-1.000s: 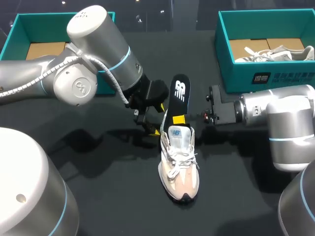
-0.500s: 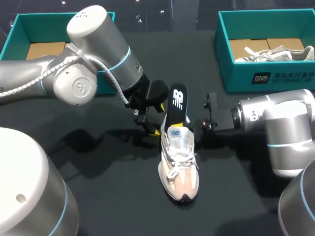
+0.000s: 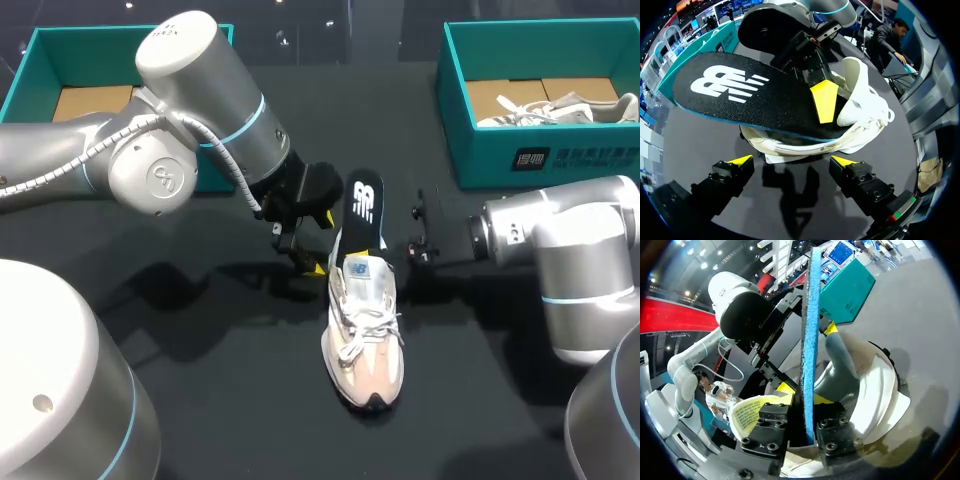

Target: Take the shoe out of the shoebox, open the shoe tongue, remove and reinsert the insole, then place the shoe into the shoebox

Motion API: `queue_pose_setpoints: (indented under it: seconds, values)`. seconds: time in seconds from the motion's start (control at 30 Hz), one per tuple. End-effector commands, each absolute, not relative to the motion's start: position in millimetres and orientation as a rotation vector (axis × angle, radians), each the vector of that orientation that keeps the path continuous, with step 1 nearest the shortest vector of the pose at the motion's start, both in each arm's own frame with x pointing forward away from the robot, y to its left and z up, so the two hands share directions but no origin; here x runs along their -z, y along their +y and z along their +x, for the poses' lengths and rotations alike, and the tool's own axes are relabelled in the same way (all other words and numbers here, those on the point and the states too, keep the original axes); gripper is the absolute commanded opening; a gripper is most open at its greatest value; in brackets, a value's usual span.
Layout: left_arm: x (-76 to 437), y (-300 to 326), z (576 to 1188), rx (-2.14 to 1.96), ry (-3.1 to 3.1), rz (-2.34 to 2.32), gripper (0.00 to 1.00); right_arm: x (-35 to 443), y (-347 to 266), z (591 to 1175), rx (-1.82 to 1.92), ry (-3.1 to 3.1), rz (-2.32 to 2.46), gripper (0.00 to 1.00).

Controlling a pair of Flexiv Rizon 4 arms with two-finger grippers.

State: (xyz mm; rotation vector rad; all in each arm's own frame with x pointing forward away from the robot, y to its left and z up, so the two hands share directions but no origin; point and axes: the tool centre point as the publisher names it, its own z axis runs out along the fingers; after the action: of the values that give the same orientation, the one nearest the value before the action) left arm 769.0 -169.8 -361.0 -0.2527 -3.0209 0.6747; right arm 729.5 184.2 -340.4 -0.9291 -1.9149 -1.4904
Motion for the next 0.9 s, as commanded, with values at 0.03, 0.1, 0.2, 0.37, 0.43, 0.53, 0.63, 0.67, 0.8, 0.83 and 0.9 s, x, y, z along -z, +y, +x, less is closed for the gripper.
queue_pose_setpoints:
  seconds: [0.03, 0.1, 0.2, 0.37, 0.43, 0.53, 0.63, 0.67, 0.8, 0.83, 0.9]
  values:
    - [362, -170, 769, -0.673, -3.021, -0.255, 1.0, 336, 181, 733, 1.526, -1.914, -0.893, 0.29]
    - [362, -170, 769, -0.673, -3.021, -0.255, 1.0, 332, 180, 737, 1.53, -1.922, -0.885, 0.25]
    - [362, -170, 769, -0.673, -3.021, -0.255, 1.0, 327, 180, 742, 1.541, -1.934, -0.869, 0.22]
    - [362, -170, 769, -0.673, -3.021, -0.255, 1.0, 318, 179, 749, 1.563, -1.956, -0.857, 0.19]
    - [362, -170, 769, -0.673, -3.021, -0.255, 1.0, 315, 179, 752, 1.575, -1.958, -0.858, 0.18]
    - [362, -170, 769, -0.673, -3.021, -0.255, 1.0, 314, 177, 754, 1.588, -1.955, -0.866, 0.19]
    - [362, -170, 769, -0.673, -3.021, -0.255, 1.0, 314, 175, 758, 1.601, -1.943, -0.895, 0.17]
    - [362, -170, 769, -0.673, -3.021, -0.255, 1.0, 314, 174, 760, 1.605, -1.94, -0.904, 0.14]
    - [362, -170, 769, -0.673, -3.021, -0.255, 1.0, 313, 173, 763, 1.598, -1.948, -0.91, 0.0]
    - [362, -170, 769, -0.673, -3.021, -0.255, 1.0, 314, 174, 763, 1.586, -1.954, -0.909, 0.0]
    - [362, -170, 769, -0.673, -3.021, -0.255, 1.0, 317, 174, 762, 1.568, -1.954, -0.898, 0.0]
